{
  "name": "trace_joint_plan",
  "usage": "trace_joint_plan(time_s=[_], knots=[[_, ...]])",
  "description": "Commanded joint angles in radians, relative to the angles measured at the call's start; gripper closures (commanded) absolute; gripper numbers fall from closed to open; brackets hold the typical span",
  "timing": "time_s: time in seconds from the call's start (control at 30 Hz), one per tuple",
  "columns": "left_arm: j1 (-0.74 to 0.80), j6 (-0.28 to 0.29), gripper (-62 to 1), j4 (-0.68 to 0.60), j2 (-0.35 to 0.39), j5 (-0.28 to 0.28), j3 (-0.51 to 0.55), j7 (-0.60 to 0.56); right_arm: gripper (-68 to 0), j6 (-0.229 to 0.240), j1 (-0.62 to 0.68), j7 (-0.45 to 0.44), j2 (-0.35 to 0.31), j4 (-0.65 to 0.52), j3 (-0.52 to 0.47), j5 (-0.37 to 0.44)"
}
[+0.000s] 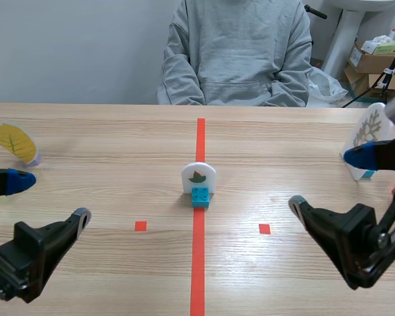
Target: Do the leaf sorting experiment
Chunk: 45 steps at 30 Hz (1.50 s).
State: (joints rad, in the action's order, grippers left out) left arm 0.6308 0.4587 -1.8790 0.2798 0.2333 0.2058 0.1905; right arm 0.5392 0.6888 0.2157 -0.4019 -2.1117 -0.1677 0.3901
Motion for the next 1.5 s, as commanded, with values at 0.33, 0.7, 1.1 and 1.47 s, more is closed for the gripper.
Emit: trace_joint_plan(time_s=[0.33,0.7,1.1,1.47], knots=[[-0.505,0.019,-57.3,0.491,0.086,-0.081,-0.384,-0.074,-56.5,0.0,0.086,-0.05,-0.008,0.095,-0.129,0.007],[-0.873,-0.03,-57.2,0.887,-0.053,-0.159,-0.601,-0.156,-56.4,0.001,0.131,-0.088,-0.002,0.111,-0.165,0.007],[-0.978,-0.09,-57.2,1.119,-0.224,-0.261,-0.61,-0.214,-56.4,0.001,0.126,-0.111,-0.003,0.111,-0.165,0.007],[-0.978,-0.139,-56.3,1.121,-0.265,-0.271,-0.61,-0.22,-56.4,0.001,0.126,-0.116,-0.003,0.111,-0.165,0.007]])
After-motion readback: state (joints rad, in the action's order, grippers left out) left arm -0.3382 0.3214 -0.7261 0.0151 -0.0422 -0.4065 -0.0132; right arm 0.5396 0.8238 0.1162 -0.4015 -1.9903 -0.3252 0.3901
